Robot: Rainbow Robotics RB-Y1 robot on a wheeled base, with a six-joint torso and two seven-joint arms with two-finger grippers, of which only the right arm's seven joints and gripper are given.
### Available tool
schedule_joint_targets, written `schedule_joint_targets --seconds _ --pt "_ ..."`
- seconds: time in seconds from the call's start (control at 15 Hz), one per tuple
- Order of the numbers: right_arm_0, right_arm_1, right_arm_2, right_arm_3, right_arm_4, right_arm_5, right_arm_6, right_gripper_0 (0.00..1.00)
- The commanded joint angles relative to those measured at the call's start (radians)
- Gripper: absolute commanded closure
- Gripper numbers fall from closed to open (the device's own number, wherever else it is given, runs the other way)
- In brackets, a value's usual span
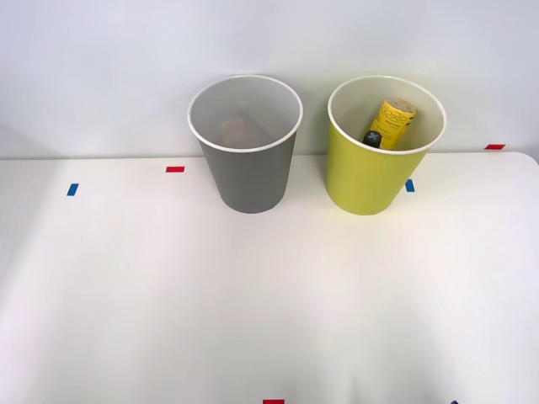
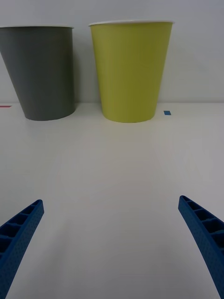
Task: Put cans in the gray bin, plastic bottles in the light green bin
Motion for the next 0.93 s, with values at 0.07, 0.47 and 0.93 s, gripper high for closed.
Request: schedule_joint_targets --seconds 0.07,0.47,0.93 --pt "0.000 0.000 0.000 0.000 0.000 0.000 0.000 0.00" --pt "0.000 0.000 0.000 0.000 0.000 0.000 0.000 0.00" --pt "0.000 0.000 0.000 0.000 0.000 0.000 0.000 0.00"
